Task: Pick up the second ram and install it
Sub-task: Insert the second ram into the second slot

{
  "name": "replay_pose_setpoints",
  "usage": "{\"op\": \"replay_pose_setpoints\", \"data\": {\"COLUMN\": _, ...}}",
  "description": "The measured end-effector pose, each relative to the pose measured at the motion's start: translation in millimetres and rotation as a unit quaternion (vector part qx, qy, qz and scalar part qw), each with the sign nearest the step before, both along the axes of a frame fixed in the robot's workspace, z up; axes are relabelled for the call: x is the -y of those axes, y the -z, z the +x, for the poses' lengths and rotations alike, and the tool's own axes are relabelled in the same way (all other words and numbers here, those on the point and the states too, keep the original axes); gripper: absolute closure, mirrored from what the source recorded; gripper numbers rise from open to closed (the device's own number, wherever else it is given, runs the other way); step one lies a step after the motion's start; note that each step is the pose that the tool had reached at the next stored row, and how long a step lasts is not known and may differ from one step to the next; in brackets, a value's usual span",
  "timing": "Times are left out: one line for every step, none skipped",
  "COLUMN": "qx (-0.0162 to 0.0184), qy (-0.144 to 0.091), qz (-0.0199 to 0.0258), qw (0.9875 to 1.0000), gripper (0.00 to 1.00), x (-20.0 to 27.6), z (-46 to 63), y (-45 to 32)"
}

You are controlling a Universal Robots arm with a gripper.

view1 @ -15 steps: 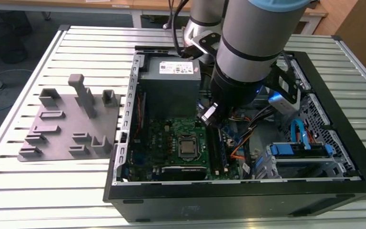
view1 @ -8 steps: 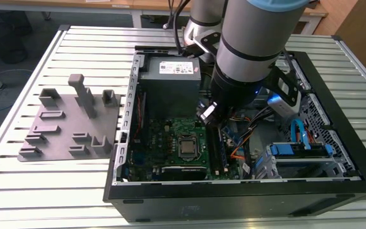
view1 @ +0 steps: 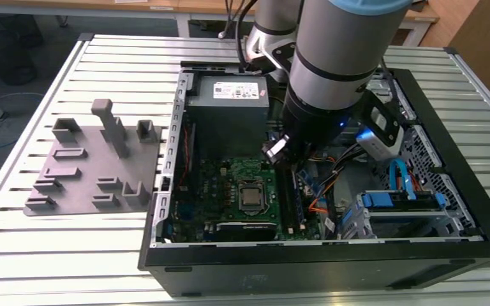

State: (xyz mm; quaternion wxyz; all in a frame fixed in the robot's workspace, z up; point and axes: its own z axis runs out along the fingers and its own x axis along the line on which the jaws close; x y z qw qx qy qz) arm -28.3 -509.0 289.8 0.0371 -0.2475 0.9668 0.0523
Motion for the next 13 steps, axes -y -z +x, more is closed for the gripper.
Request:
{"op": "replay_pose_setpoints", "data": {"qx": 0.0, "qy": 0.006, "qz": 0.0, "qw": 1.0, "gripper": 0.86, "x": 0.0, "z": 0.0, "y": 0.0}}
{"op": "replay_pose_setpoints", "data": {"qx": 0.0, "qy": 0.011, "qz": 0.0, "qw": 0.9999, "gripper": 0.86, "x": 0.0, "z": 0.0, "y": 0.0}}
{"op": "replay_pose_setpoints", "data": {"qx": 0.0, "qy": 0.016, "qz": 0.0, "qw": 0.9999, "gripper": 0.86, "x": 0.0, "z": 0.0, "y": 0.0}}
{"op": "replay_pose_setpoints", "data": {"qx": 0.0, "qy": 0.021, "qz": 0.0, "qw": 0.9998, "gripper": 0.86, "x": 0.0, "z": 0.0, "y": 0.0}}
{"op": "replay_pose_setpoints", "data": {"qx": 0.0, "qy": 0.026, "qz": 0.0, "qw": 0.9997, "gripper": 0.86, "x": 0.0, "z": 0.0, "y": 0.0}}
{"op": "replay_pose_setpoints", "data": {"qx": 0.0, "qy": 0.044, "qz": 0.0, "qw": 0.999, "gripper": 0.86, "x": 0.0, "z": 0.0, "y": 0.1}}
{"op": "replay_pose_setpoints", "data": {"qx": 0.0, "qy": 0.057, "qz": 0.0, "qw": 0.9984, "gripper": 0.86, "x": 0.0, "z": 0.0, "y": 0.1}}
{"op": "replay_pose_setpoints", "data": {"qx": 0.0, "qy": 0.062, "qz": 0.0, "qw": 0.9981, "gripper": 0.86, "x": 0.0, "z": 0.0, "y": 0.1}}
{"op": "replay_pose_setpoints", "data": {"qx": 0.0, "qy": 0.068, "qz": 0.0, "qw": 0.9977, "gripper": 0.86, "x": 0.0, "z": 0.0, "y": 0.1}}
{"op": "replay_pose_setpoints", "data": {"qx": 0.0, "qy": 0.074, "qz": 0.0, "qw": 0.9973, "gripper": 0.86, "x": 0.0, "z": 0.0, "y": 0.1}}
{"op": "replay_pose_setpoints", "data": {"qx": 0.0, "qy": 0.079, "qz": 0.0, "qw": 0.9969, "gripper": 0.86, "x": 0.0, "z": 0.0, "y": 0.1}}
{"op": "replay_pose_setpoints", "data": {"qx": 0.0, "qy": 0.084, "qz": 0.0, "qw": 0.9965, "gripper": 0.86, "x": 0.0, "z": 0.0, "y": 0.1}}
{"op": "replay_pose_setpoints", "data": {"qx": 0.0, "qy": 0.089, "qz": 0.0, "qw": 0.996, "gripper": 0.86, "x": 0.0, "z": 0.0, "y": 0.1}}
